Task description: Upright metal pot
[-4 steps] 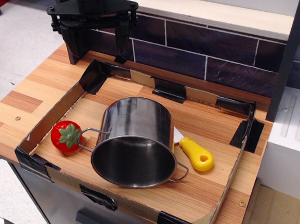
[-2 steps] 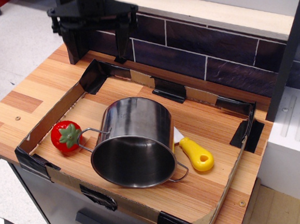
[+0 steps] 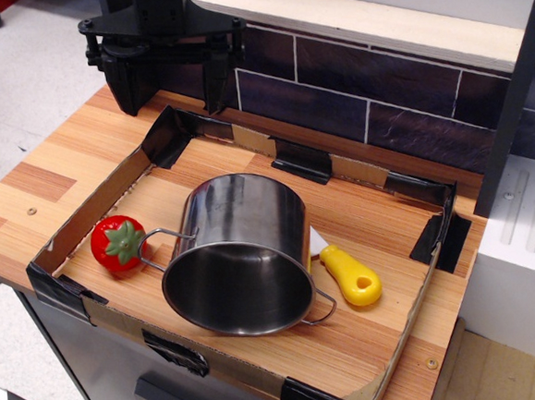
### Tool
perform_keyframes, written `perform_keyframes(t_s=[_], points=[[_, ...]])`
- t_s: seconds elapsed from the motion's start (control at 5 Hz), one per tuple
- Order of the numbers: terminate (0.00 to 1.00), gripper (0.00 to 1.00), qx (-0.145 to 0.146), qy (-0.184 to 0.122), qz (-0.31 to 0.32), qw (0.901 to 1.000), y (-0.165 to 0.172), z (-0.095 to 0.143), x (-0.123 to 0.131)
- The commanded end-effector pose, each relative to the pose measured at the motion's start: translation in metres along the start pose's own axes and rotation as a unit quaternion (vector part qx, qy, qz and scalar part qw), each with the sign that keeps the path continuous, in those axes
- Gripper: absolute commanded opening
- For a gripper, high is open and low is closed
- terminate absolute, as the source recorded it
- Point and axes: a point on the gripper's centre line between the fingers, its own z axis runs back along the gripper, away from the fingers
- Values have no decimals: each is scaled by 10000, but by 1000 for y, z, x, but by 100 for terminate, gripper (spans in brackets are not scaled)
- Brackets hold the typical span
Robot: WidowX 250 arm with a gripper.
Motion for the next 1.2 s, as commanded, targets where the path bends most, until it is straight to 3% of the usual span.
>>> perform_keyframes(t_s=[0.0, 0.2, 0.4, 0.8, 1.0], points=[[0, 100, -327, -766, -1068, 9908, -13, 47, -30], [0, 100, -488, -1029, -1877, 9756, -9, 59, -63], [0, 100, -598, -1091, -2445, 9616, -4, 62, -83], [0, 100, -418, -1198, -3115, 9417, 7, 39, -106], [0, 100, -498, -1181, -3377, 9325, 10, 31, -118]])
